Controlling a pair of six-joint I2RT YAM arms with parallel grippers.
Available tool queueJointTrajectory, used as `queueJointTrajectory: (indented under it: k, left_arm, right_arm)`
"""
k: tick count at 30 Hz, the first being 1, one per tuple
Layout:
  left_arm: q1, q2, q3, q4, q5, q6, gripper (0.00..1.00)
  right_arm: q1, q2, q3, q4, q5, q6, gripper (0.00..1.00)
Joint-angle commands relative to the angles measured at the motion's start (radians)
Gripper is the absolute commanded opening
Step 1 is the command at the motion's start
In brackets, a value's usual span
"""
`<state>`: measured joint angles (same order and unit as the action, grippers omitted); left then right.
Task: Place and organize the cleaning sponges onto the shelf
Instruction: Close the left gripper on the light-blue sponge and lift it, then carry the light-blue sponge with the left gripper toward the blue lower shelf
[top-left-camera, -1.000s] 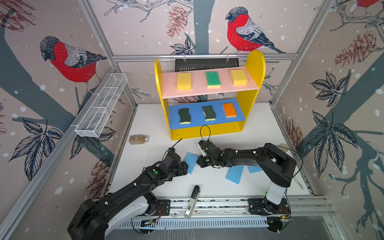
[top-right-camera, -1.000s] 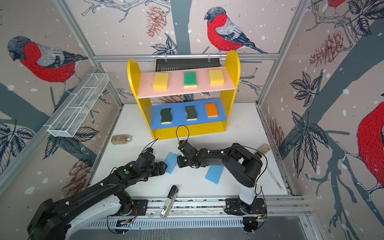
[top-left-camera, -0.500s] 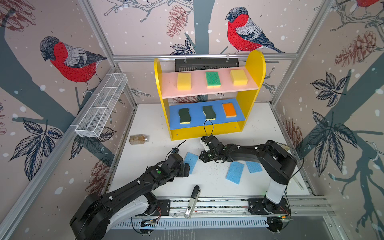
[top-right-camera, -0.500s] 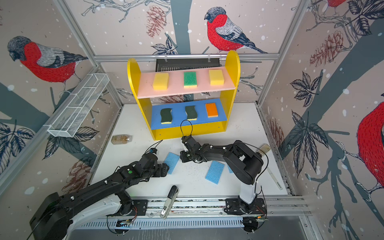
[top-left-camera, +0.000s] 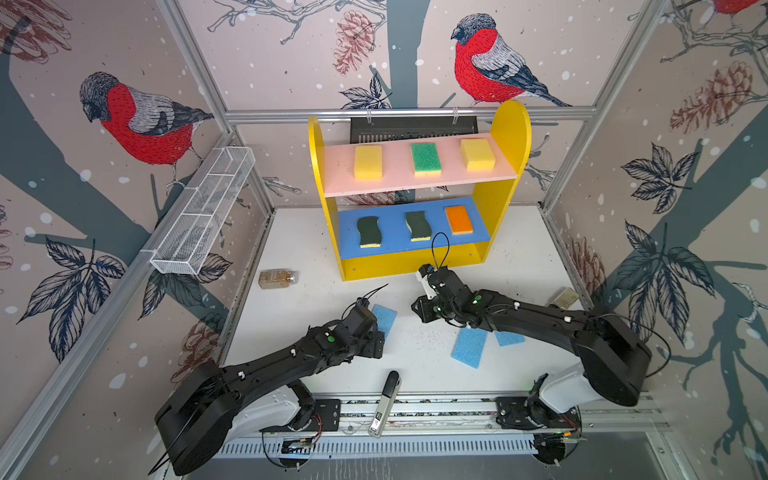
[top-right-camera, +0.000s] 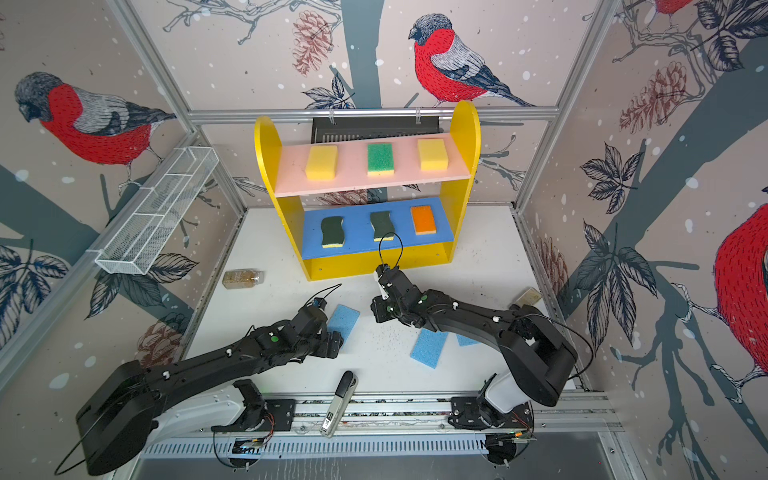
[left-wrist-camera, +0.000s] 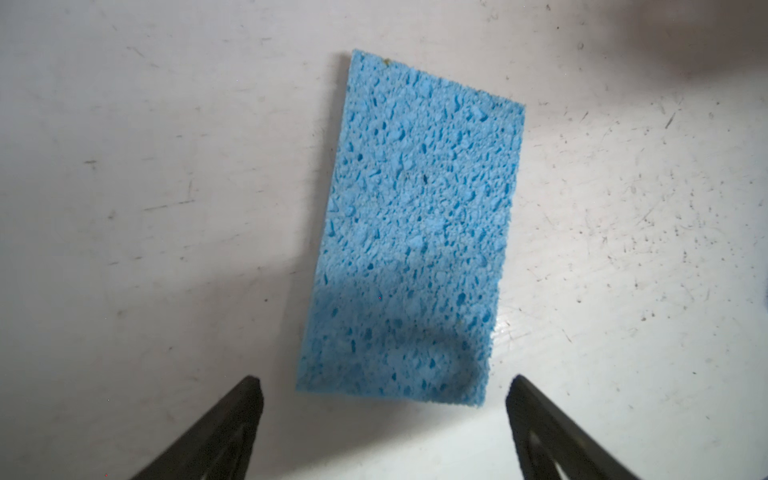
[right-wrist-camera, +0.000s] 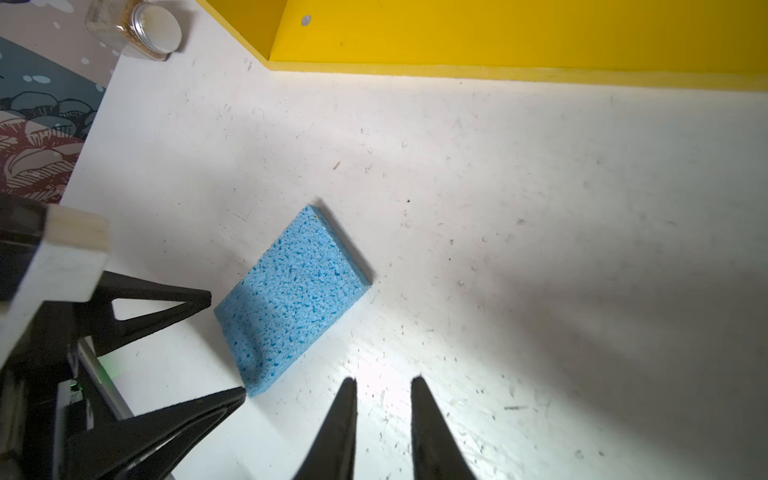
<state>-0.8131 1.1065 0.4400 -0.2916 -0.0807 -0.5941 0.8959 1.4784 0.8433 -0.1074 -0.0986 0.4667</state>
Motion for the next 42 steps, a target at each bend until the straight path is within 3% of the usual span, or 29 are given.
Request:
queueJointTrajectory:
  k: [1,14,18,27,42]
  left_arm:
    - [-0.015,0.013,0.01,0.054,0.008,0.04,0.93]
    - [-0.039,0.161,0.097,-0.01,-0.02,0.078,0.93]
    - [-0.092,0.228,0.139,-0.033,-0.049,0.082,0.93]
    - [-0.164,0.422,0.254,-0.147,-0.163,-0.026,0.92]
    - [-0.165,0.42,0.254,-0.116,-0.151,-0.053,0.85]
  right_arm:
    - [-0.001,-0.056,-0.021,-0.037,0.053,-0.009,0.26]
    - [-0.029,-0.221,-0.101,-0.078,0.092,-0.005,0.28]
    - [-0.038,-0.261,-0.118,-0.081,0.091,-0.007,0.28]
    - [-0.053,-0.297,-0.149,-0.077,0.083,-0.008,0.29]
    - [-0.1,-0.373,-0.196,-0.093,0.069,-0.02,0.3]
